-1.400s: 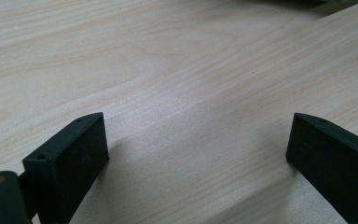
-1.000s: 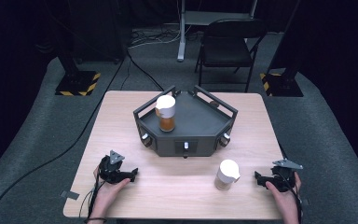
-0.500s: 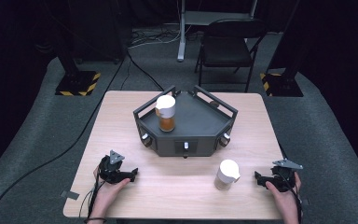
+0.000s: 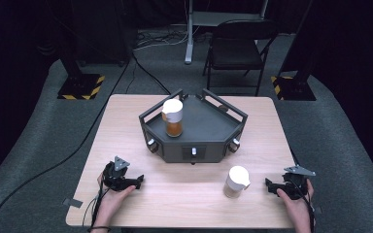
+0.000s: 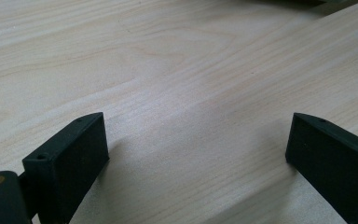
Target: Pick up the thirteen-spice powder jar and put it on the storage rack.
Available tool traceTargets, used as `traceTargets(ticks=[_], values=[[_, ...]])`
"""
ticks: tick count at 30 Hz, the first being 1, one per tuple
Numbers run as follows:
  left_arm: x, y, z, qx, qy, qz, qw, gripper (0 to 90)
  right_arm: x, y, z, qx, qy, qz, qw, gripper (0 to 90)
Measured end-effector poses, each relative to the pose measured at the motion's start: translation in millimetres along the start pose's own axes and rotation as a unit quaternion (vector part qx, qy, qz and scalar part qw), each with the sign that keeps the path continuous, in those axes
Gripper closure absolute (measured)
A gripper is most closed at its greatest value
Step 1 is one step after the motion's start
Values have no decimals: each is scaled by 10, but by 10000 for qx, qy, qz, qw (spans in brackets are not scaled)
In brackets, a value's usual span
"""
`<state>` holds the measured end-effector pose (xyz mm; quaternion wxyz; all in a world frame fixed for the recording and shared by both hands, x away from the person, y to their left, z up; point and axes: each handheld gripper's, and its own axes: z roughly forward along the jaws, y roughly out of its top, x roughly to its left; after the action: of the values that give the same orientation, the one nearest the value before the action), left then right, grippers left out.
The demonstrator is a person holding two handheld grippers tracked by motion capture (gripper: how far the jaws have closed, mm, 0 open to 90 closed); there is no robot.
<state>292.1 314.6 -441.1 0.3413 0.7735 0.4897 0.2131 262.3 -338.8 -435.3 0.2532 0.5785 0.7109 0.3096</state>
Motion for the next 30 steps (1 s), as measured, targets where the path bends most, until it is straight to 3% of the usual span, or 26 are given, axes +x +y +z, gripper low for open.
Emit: traceTargets(ticks=[19, 30], values=[[1, 0, 0, -2, -3, 1, 10000, 52, -18, -26, -34, -75, 44, 71, 9999, 56], [3, 0, 1, -1, -7, 2, 10000, 52, 14, -50, -155, -390, 32, 132, 9991, 71]])
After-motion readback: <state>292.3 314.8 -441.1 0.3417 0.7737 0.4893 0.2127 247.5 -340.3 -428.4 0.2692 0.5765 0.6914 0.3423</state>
